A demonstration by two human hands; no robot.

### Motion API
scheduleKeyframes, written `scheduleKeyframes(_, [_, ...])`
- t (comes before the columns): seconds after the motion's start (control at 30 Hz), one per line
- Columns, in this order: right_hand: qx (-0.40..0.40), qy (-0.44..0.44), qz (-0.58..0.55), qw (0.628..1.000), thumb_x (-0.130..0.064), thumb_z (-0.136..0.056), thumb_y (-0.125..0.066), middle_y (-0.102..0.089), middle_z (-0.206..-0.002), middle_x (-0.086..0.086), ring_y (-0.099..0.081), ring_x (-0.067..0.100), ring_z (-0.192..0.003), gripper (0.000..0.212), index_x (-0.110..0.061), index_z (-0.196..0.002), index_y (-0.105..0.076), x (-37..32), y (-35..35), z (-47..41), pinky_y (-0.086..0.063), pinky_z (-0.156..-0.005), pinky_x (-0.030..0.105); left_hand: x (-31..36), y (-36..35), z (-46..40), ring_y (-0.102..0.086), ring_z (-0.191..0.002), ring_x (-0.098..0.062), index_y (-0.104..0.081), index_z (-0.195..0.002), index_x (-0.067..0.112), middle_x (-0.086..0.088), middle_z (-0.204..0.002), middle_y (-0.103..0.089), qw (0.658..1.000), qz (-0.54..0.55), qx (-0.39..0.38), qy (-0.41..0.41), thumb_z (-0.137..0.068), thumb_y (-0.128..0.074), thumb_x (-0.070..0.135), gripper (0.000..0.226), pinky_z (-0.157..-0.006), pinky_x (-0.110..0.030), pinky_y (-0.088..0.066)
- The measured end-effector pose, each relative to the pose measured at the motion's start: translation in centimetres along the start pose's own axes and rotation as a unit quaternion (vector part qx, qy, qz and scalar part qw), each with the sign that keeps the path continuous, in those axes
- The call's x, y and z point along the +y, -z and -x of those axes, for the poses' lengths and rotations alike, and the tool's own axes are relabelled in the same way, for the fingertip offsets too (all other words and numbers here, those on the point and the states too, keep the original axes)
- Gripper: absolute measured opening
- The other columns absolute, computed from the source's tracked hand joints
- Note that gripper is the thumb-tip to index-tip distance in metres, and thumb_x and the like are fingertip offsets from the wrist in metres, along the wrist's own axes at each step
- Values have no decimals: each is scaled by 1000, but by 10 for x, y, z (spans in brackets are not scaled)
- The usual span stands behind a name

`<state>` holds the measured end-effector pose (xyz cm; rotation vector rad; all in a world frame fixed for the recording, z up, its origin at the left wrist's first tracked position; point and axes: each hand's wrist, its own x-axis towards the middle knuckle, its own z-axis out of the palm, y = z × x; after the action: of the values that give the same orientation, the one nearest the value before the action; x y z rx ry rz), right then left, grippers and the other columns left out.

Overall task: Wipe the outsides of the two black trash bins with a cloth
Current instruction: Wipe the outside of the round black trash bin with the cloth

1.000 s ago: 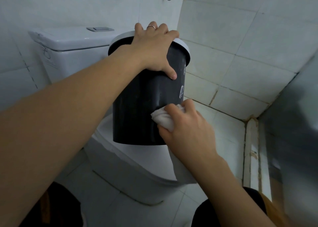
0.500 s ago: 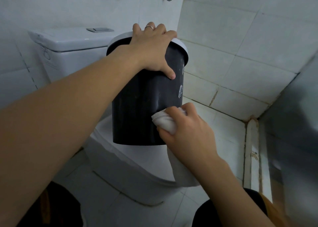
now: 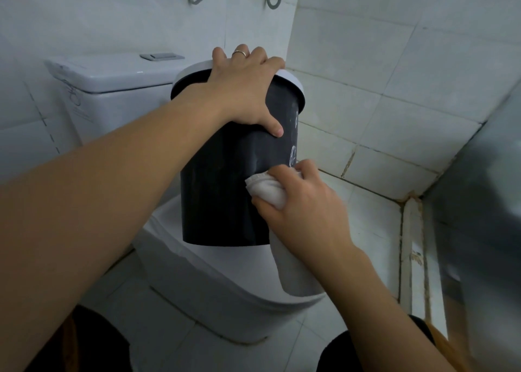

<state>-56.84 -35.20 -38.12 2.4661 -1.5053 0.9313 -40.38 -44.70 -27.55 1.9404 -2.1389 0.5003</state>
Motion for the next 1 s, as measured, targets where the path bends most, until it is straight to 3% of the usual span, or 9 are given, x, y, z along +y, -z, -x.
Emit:
scheduleKeyframes(0.27, [-40,31,45,998,-49,-79,-63,-51,-94,-7,-54,15,-67,21,-36,-94,-61,1,0,36,-35,-44,23,3,1,2,-34,-132,-31,-29,-147,30,-2,-140,-40,1000,3,2,-10,-52,-73,80,115,-102,-51,-27])
scheduleKeyframes(0.53, [16,13,18,1000,-50,-86,-59,-45,-99,-2,-53,22,-72,26,-28,-100,-58,-6,4,-15,-42,-52,30,10,0,-1,-34,-132,-30,-29,-146,29,-1,-140,-40,1000,-10,8,-11,-52,-73,80,116,-101,-51,-27])
scheduleKeyframes(0.73, [39,25,33,998,-41,-81,-63,-49,-92,1,-53,24,-63,19,-26,-94,-61,-9,-2,-8,-38,-44,27,9,1,0,-33,-132,-30,-28,-147,30,-1,-141,-39,1000,-5,5,-8,-52,-73,80,117,-102,-51,-27])
scheduleKeyframes(0.87, [-16,27,29,999,-46,-78,-61,-48,-94,-5,-55,20,-67,21,-34,-95,-60,1,-3,18,-38,-44,26,6,2,0,-33,-133,-30,-29,-147,29,-1,-141,-39,1000,2,1,-4,-52,-74,79,117,-103,-51,-26])
scheduleKeyframes(1.0, [-15,-5,-15,1000,-54,-81,-60,-48,-100,-8,-57,19,-74,27,-37,-101,-58,7,-1,13,-42,-53,29,7,3,0,-33,-133,-30,-30,-147,29,-1,-142,-40,1000,6,1,3,-51,-75,79,117,-103,-51,-26])
